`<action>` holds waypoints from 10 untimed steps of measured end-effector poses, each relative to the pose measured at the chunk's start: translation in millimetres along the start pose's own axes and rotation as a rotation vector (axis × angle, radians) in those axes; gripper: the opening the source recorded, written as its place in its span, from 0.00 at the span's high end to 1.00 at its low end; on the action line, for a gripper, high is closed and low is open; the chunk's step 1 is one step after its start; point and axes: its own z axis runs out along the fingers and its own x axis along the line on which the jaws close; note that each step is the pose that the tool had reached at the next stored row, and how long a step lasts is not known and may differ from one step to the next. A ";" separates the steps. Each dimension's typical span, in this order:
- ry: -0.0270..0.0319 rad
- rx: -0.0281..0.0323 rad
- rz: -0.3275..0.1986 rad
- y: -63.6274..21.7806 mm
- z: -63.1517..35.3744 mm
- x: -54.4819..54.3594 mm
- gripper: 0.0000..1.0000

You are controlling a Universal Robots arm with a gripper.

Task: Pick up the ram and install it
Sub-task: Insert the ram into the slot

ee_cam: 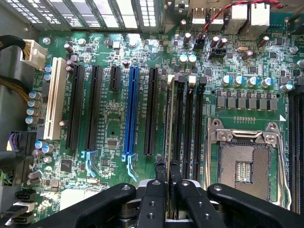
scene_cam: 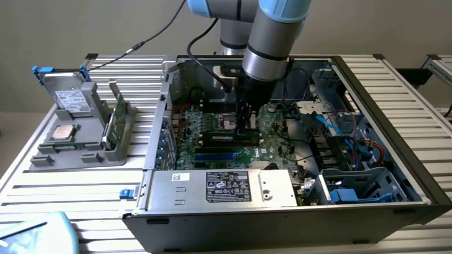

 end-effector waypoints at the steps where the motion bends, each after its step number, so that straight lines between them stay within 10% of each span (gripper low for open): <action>1: 0.0000 -0.0001 0.000 -0.1 0.0 0.0 0.86; 10: -0.0001 0.0002 0.000 0.0 -1.4 0.0 0.86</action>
